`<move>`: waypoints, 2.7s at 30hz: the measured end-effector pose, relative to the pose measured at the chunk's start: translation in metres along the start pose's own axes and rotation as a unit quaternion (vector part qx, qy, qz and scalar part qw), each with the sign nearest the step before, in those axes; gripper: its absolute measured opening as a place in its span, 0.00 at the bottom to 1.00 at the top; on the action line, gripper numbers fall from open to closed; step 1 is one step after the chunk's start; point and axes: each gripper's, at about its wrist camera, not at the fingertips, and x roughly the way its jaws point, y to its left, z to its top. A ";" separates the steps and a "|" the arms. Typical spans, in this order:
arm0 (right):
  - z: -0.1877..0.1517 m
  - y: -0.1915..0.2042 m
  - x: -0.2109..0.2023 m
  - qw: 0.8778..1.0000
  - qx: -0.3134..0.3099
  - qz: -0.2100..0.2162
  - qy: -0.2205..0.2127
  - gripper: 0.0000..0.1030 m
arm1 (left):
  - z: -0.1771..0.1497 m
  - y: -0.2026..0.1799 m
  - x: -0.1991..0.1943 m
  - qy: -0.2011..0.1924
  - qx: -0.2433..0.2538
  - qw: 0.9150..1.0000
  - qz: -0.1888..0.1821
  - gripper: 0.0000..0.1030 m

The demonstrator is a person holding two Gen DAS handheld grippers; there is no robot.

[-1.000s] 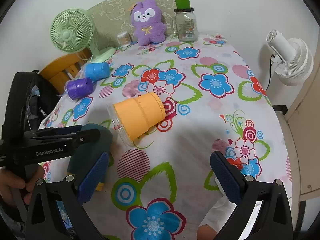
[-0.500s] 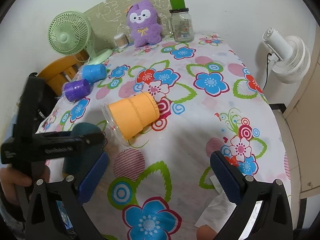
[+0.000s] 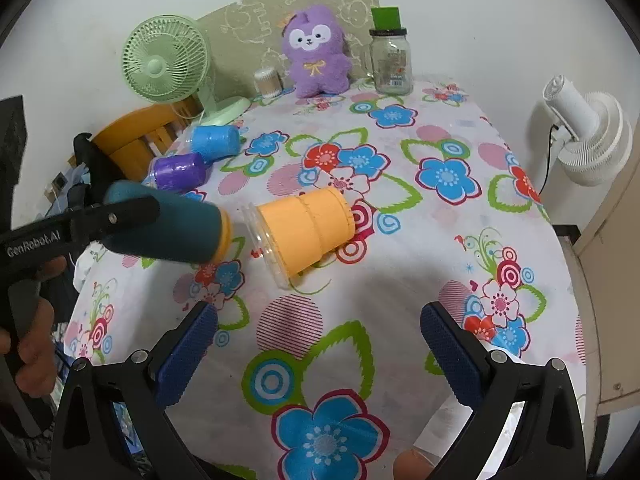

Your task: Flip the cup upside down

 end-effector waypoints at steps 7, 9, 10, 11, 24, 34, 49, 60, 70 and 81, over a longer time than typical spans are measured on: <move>-0.002 0.006 -0.005 1.000 -0.008 0.001 -0.004 0.99 | -0.004 -0.001 -0.011 -0.010 0.013 1.000 0.009 0.66; -0.003 0.007 -0.004 1.000 -0.009 0.002 -0.003 0.99 | -0.008 -0.001 -0.007 -0.005 0.016 1.000 0.012 0.66; -0.004 0.008 -0.004 1.000 -0.010 0.003 -0.003 0.99 | -0.010 -0.001 -0.003 0.000 0.017 1.000 0.013 0.66; -0.005 0.008 -0.004 1.000 -0.011 0.003 -0.002 0.99 | -0.012 -0.002 0.000 0.005 0.018 1.000 0.014 0.66; -0.005 0.009 0.003 1.000 -0.013 0.004 0.005 0.99 | -0.027 -0.007 0.016 0.018 0.029 0.999 0.032 0.92; 0.005 0.022 -0.005 0.999 -0.031 -0.002 -0.012 0.99 | -0.022 -0.002 -0.002 0.000 0.021 0.999 0.034 0.93; 0.031 0.059 -0.028 0.996 -0.075 -0.003 -0.057 0.99 | -0.010 0.022 -0.053 -0.073 -0.007 0.996 0.050 0.98; 0.039 0.076 -0.040 0.993 -0.093 0.000 -0.077 0.99 | -0.010 0.029 -0.075 -0.104 -0.016 0.993 0.055 0.98; 0.047 0.087 -0.053 0.990 -0.102 0.003 -0.101 0.99 | -0.008 0.034 -0.097 -0.137 -0.022 0.988 0.062 0.99; 0.054 0.098 -0.070 0.984 -0.112 0.000 -0.138 0.99 | -0.007 0.033 -0.115 -0.173 -0.025 0.982 0.066 1.00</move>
